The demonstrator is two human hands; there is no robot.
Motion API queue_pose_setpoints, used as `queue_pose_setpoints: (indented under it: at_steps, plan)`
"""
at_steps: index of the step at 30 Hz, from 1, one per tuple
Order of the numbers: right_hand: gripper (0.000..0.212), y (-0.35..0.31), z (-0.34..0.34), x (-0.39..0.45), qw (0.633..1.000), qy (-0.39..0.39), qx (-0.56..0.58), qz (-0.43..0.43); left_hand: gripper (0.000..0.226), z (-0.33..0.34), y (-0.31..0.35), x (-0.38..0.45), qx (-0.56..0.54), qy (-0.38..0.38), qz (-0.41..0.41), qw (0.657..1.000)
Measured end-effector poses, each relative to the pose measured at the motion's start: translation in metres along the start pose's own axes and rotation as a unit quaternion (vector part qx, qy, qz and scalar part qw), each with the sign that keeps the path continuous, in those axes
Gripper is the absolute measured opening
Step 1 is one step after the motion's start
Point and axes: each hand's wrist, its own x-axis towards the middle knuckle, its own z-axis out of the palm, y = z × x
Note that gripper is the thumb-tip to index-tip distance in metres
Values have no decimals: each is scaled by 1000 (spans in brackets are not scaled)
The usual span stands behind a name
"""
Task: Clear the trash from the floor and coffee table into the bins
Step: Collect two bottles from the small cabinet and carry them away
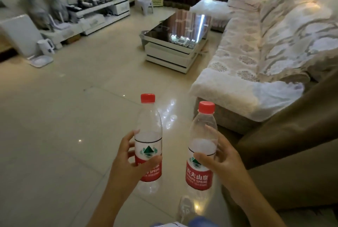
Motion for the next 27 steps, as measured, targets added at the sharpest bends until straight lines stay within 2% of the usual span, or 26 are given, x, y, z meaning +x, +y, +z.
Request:
queue_pose_setpoints:
  at_steps: [9, 13, 20, 27]
  plan:
    - [81, -21, 1, 131, 995, -93, -28, -1, 82, 10, 12, 91, -51, 70, -17, 996]
    - [80, -37, -12, 207, 993, -110, -35, -26, 82, 23, 30, 152, -55, 92, -20, 994]
    - [83, -61, -19, 306, 985, -171, -34, -8, 87, 32, 49, 234, -55, 131, -20, 990]
    - [82, -76, -3, 383, 983, -185, -14, 16, 93, 27, 55, 306, -54, 118, -41, 991]
